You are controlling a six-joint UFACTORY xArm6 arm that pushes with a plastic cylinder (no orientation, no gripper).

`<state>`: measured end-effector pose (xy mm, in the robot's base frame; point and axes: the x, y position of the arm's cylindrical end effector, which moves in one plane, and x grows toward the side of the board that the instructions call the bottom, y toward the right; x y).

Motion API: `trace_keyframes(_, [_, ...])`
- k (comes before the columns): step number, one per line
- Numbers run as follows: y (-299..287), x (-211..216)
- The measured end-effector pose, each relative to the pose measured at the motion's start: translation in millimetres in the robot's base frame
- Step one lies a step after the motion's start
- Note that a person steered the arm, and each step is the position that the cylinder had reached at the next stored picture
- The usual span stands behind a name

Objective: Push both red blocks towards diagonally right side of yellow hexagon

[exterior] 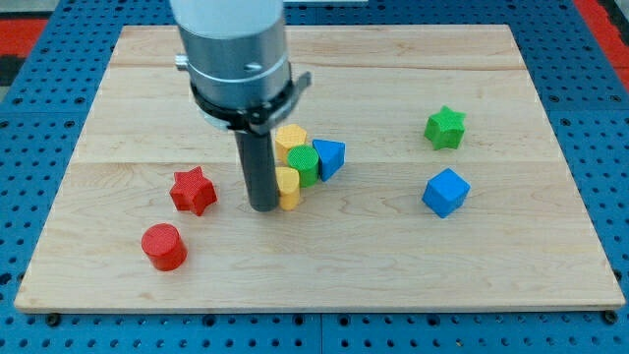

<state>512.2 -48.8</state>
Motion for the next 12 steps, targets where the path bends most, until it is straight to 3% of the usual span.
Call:
trace_keyframes(2, [45.5,-10.0])
trace_keyframes(3, [45.9,17.4])
trace_keyframes(4, [29.3,80.4])
trace_keyframes(5, [-20.9,106.4])
trace_keyframes(7, [-121.4,88.1])
trace_keyframes(12, [-64.8,-21.7])
